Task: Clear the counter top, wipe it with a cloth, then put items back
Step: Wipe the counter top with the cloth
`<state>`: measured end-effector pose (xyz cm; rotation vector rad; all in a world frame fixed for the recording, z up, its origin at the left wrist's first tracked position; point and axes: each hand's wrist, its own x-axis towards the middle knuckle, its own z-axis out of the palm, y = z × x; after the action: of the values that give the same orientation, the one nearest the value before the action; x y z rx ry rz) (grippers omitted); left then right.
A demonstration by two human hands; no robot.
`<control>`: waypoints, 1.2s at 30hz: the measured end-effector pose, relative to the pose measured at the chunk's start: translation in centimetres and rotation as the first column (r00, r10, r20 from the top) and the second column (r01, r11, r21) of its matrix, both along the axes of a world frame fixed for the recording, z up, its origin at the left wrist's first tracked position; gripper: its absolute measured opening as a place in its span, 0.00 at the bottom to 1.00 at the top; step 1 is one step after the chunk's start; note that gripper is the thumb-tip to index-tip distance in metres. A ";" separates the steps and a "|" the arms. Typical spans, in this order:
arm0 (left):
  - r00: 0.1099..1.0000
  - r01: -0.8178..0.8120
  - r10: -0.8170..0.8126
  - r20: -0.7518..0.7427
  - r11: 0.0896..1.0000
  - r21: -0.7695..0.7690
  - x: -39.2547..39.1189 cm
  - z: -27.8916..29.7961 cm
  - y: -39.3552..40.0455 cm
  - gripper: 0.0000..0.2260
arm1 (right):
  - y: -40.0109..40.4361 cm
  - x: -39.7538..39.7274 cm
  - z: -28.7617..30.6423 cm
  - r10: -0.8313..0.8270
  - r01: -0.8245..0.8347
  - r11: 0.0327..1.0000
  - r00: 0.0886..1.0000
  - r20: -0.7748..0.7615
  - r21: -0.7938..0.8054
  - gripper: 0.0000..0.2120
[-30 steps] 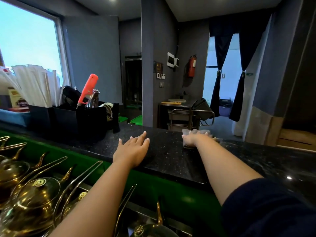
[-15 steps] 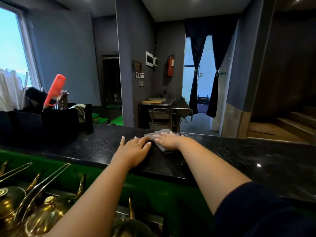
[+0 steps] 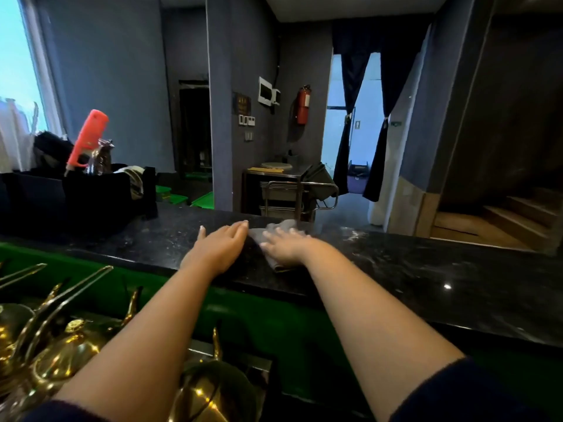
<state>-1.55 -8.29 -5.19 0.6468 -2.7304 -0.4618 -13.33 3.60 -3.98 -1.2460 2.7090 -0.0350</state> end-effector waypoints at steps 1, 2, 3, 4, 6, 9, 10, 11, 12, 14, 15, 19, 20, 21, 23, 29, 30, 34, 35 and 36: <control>1.000 -0.006 0.006 -0.030 1.000 0.024 0.1 0.1 0.1 0.23 | 1.0 1.7 0.0 0.081 -0.081 0.997 0.997 -0.005 -0.005 0.26; 0.998 -0.015 0.019 -0.068 0.999 0.050 0.2 0.0 0.2 0.23 | 2.3 3.1 0.1 0.155 -0.155 0.988 0.988 -0.004 -0.010 0.25; 0.993 -0.027 0.036 -0.110 0.996 0.083 0.3 -0.1 0.2 0.22 | 3.7 3.7 -0.1 0.197 -0.196 0.980 0.980 0.010 -0.018 0.24; 0.988 -0.035 0.051 -0.149 0.994 0.108 0.4 -0.2 0.3 0.22 | 5.2 3.8 -0.1 0.208 -0.207 0.978 0.978 0.022 -0.033 0.23; 0.981 -0.037 0.065 -0.183 0.988 0.150 0.4 -0.2 1.4 0.22 | 8.2 2.9 0.0 0.136 -0.133 0.989 0.990 0.038 -0.067 0.22; 0.984 0.024 0.020 -0.178 0.970 0.243 0.2 -0.3 5.0 0.22 | 11.0 0.2 0.0 -0.157 0.159 0.982 0.987 0.028 -0.099 0.23; 0.984 0.051 -0.008 -0.176 0.969 0.243 0.2 -0.5 6.2 0.22 | 11.3 -0.5 -0.1 -0.242 0.241 0.966 0.970 0.005 -0.091 0.24; 0.984 0.056 -0.015 -0.179 0.973 0.223 0.3 -0.7 7.1 0.22 | 11.2 -0.9 -0.2 -0.302 0.299 0.950 0.953 -0.013 -0.088 0.25; 0.981 0.036 0.002 -0.194 0.980 0.194 0.4 -0.8 7.6 0.22 | 10.6 -0.8 -0.2 -0.330 0.328 0.941 0.944 -0.019 -0.087 0.26; 0.971 -0.028 0.071 -0.230 0.983 0.183 0.6 -0.5 8.0 0.21 | 9.0 0.7 -0.2 -0.278 0.276 0.958 0.961 -0.013 -0.080 0.26; 0.967 -0.044 0.092 -0.238 0.979 0.199 0.7 -0.4 8.0 0.21 | 8.4 1.9 -0.2 -0.207 0.206 0.976 0.978 -0.013 -0.070 0.25; 0.968 -0.030 0.098 -0.230 0.958 0.284 0.8 -0.3 7.8 0.22 | 9.6 5.6 -0.1 0.046 -0.047 0.997 0.999 -0.021 -0.060 0.23; 0.971 -0.029 0.095 -0.221 0.959 0.283 0.8 -0.4 7.8 0.22 | 11.0 5.9 -0.1 0.075 -0.075 0.994 0.997 -0.011 -0.078 0.22; 0.973 -0.033 0.093 -0.212 0.962 0.269 0.8 -0.4 7.8 0.22 | 12.7 5.9 -0.1 0.093 -0.093 0.992 0.996 -0.003 -0.088 0.22; 0.981 -0.037 0.076 -0.179 0.977 0.211 0.8 -0.3 7.8 0.23 | 15.9 5.1 -0.1 0.066 -0.065 0.993 0.998 0.016 -0.100 0.21; 0.988 0.049 -0.040 -0.147 0.997 0.060 0.9 -0.7 8.3 0.27 | 17.6 2.3 -0.2 -0.362 0.359 0.927 0.932 -0.015 -0.109 0.24; 0.988 0.042 -0.032 -0.154 0.997 0.064 0.9 -0.7 8.5 0.25 | 16.4 2.9 -0.2 -0.366 0.362 0.926 0.931 -0.018 -0.108 0.25; 0.984 0.048 -0.029 -0.173 0.993 0.111 0.6 0.0 10.1 0.22 | 13.2 6.7 -0.2 -0.123 0.119 0.987 0.992 -0.035 -0.112 0.24; 0.980 0.083 -0.058 -0.191 0.988 0.127 0.3 0.3 10.7 0.21 | 13.6 7.2 -0.3 -0.049 0.044 0.993 0.998 -0.046 -0.110 0.23; 0.973 0.126 -0.094 -0.212 0.981 0.147 -0.2 0.6 11.4 0.21 | 14.5 7.4 -0.3 0.008 -0.014 0.994 0.998 -0.057 -0.106 0.23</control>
<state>-1.74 3.06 -4.56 0.4579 -2.5604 -0.7367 -5.97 18.11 -4.27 -1.3103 2.7813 -0.1463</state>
